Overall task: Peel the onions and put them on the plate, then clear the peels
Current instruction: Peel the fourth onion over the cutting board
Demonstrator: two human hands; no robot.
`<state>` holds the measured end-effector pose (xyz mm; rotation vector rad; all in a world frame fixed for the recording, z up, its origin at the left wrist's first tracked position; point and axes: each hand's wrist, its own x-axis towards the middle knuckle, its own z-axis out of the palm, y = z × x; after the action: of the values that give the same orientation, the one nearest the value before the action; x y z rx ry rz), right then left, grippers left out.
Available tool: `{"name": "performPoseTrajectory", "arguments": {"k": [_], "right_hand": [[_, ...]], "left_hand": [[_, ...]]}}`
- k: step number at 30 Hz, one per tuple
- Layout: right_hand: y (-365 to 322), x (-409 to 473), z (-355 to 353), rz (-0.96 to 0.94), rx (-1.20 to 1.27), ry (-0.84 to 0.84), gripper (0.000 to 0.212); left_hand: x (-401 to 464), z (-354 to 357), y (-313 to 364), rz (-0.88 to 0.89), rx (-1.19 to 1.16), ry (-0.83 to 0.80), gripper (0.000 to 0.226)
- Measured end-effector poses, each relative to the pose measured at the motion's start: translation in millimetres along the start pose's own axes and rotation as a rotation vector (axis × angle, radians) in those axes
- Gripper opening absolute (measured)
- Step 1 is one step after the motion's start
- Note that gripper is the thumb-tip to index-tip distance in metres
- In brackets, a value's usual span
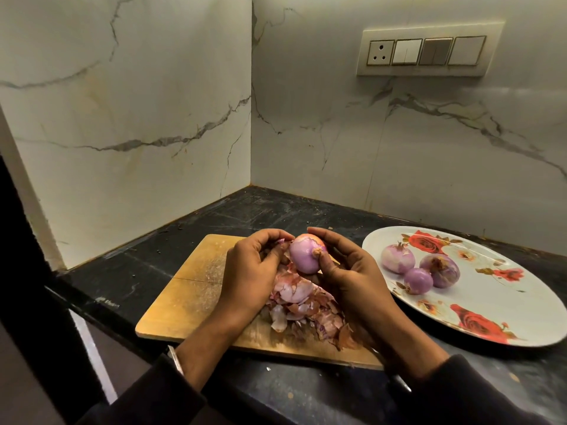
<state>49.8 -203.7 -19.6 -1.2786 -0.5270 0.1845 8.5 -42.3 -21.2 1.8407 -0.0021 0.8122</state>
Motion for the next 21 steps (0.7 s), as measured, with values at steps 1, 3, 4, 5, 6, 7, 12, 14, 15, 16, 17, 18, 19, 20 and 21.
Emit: {"name": "performPoseTrajectory", "arguments": {"k": [1,3,4,5,6,7,12,14,15,16,17,18,19,20,21], "right_hand": [[-0.1,-0.2,0.7,0.007,0.022,0.003,0.037],[0.4,0.1,2.1,0.01,0.046,0.009,0.036],[1.2,0.9,2.2,0.012,0.06,0.012,0.034],[1.3,1.4,2.6,0.02,0.089,0.014,0.031],[0.9,1.8,3.2,0.036,0.126,0.019,0.028],[0.9,1.8,3.0,0.047,0.14,0.019,0.026],[-0.6,-0.4,0.4,-0.004,-0.089,0.049,0.054],[-0.6,-0.8,0.4,-0.011,-0.08,0.085,0.047],[0.0,-0.7,-0.2,-0.007,-0.05,0.096,0.045],[0.2,-0.3,-0.4,0.004,-0.018,0.1,0.043],[0.0,-0.1,0.1,0.02,0.011,0.099,0.041],[-0.7,0.3,0.5,0.038,0.034,0.096,0.039],[-1.0,0.6,0.4,0.052,0.05,0.092,0.038],[-1.4,0.7,0.1,0.06,0.064,0.09,0.037],[-1.2,1.0,-0.1,0.063,0.077,0.091,0.037]], "left_hand": [[-0.5,0.3,-0.1,0.012,0.023,0.001,0.026],[-0.4,1.3,-1.3,0.027,0.066,0.001,0.027],[0.0,1.9,-1.9,0.031,0.082,-0.001,0.026],[0.2,2.4,-1.9,0.034,0.093,-0.003,0.026],[0.4,2.6,-1.9,0.035,0.1,-0.007,0.026],[0.7,2.7,-1.8,0.035,0.101,-0.011,0.026],[1.1,2.9,-0.9,0.037,0.049,-0.048,0.022],[0.7,3.0,-0.5,0.052,0.073,-0.06,0.022],[0.4,3.1,-0.6,0.068,0.103,-0.06,0.022],[-0.1,3.4,-1.0,0.09,0.14,-0.056,0.021],[-0.5,3.7,-1.4,0.113,0.177,-0.052,0.021],[-1.0,4.0,-2.2,0.132,0.204,-0.049,0.021],[-1.2,4.4,-3.0,0.147,0.221,-0.046,0.021],[-1.2,4.7,-3.6,0.158,0.231,-0.044,0.02],[-1.0,4.6,-3.7,0.167,0.239,-0.044,0.02]]}}
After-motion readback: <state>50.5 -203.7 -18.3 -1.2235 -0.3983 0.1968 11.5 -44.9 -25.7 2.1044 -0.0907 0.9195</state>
